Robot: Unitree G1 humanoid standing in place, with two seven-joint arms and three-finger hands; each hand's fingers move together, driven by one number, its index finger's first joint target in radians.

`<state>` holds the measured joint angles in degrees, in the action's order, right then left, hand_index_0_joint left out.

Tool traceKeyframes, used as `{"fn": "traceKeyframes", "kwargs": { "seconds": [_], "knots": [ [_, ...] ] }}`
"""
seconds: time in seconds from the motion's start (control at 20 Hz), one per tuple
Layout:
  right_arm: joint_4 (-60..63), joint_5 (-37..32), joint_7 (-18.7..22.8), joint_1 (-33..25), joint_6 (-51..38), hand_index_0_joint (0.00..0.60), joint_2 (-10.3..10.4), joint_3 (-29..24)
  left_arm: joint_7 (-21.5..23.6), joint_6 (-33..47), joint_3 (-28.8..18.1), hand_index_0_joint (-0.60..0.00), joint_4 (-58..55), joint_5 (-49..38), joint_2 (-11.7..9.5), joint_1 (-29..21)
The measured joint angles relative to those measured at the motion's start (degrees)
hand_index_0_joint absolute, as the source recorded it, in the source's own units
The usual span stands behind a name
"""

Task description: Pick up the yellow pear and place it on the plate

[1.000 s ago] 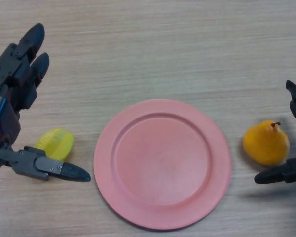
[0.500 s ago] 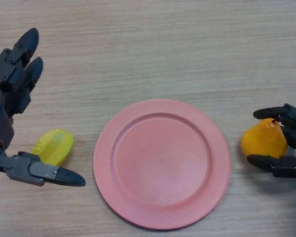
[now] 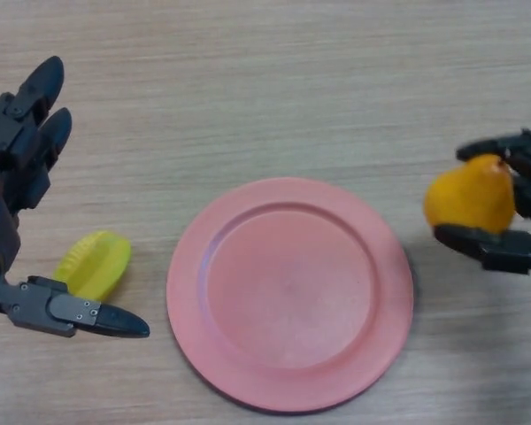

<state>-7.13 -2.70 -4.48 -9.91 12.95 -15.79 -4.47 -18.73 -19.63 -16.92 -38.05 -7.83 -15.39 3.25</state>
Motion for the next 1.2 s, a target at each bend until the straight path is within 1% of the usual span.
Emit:
{"fn": "traceKeyframes", "kwargs": {
  "seconds": [0.05,0.1,0.15,0.2,0.25,0.3,0.4,0.45,0.5,0.55,0.7,0.85,1.0,1.05,1.1,1.15,1.2],
  "knots": [
    [-3.83,0.01,0.71,0.29,3.53,0.6,1.17,1.4,0.0,0.0,0.0,0.0,0.0,0.0,0.04,0.11],
    [-4.62,0.07,0.8,0.31,3.75,0.6,1.71,2.82,0.0,0.0,0.0,0.0,0.0,-0.01,0.11,0.13],
    [-6.71,0.12,1.22,0.71,5.02,0.6,3.38,4.71,-0.01,0.0,0.0,0.0,0.0,0.0,0.15,0.13],
    [-7.37,0.59,2.11,0.72,5.02,0.6,4.26,6.59,-0.02,0.0,0.01,0.0,-0.01,-0.01,0.15,0.12],
    [-8.12,1.81,5.85,0.9,4.75,0.6,4.77,10.57,-0.02,0.0,0.0,0.0,-0.01,-0.01,0.15,0.1],
    [-8.12,2.03,8.1,1.35,3.84,0.6,5.22,12.84,-0.02,0.0,0.0,0.0,-0.01,-0.01,0.15,0.1],
    [-7.86,1.68,14.01,2.95,2.19,0.6,5.37,18.11,-0.02,-0.01,-0.2,0.0,-0.31,-0.02,0.15,0.2],
    [-6.24,1.66,16.88,3.24,-0.78,0.6,5.33,20.67,-0.03,-0.02,-0.23,0.0,-0.64,-0.09,0.15,0.17],
    [-5.27,1.67,18.93,3.5,-2.78,0.6,5.32,22.12,-0.03,-0.02,-0.24,0.0,-0.87,-0.09,0.15,0.18],
    [-3.96,1.7,20.11,3.64,-3.56,0.6,5.28,23.87,-0.03,-0.02,-0.45,0.0,-0.93,-0.13,0.15,0.2],
    [-1.53,1.19,21.98,4.18,-3.93,0.6,5.11,28.16,-0.03,-0.02,-0.5,0.0,-0.95,-0.37,0.31,0.34],
    [2.39,1.0,22.54,4.23,-5.07,0.6,5.09,31.33,-0.03,-0.02,-0.5,0.0,-0.95,-0.37,0.96,0.77],
    [4.15,1.02,22.75,4.69,-5.78,0.6,4.86,32.76,-0.03,-0.02,-0.49,0.0,-0.95,-0.37,0.96,0.77],
    [4.43,1.27,21.57,5.06,-5.75,0.6,4.86,32.71,-0.03,-0.02,-0.49,0.0,-0.94,-0.37,0.96,0.84],
    [5.01,2.78,19.75,5.23,-5.61,0.551,4.86,32.7,-0.03,-0.02,-0.48,0.0,-0.94,-0.37,0.96,0.86],
    [5.47,4.28,17.96,5.57,-5.12,0.402,4.86,32.94,-0.03,-0.02,-0.49,0.0,-0.94,-0.37,0.96,0.87],
    [5.57,4.51,17.46,5.64,-4.79,0.301,4.86,33.09,-0.03,-0.02,-0.49,0.0,-0.94,-0.37,0.96,0.88]
  ]
}}
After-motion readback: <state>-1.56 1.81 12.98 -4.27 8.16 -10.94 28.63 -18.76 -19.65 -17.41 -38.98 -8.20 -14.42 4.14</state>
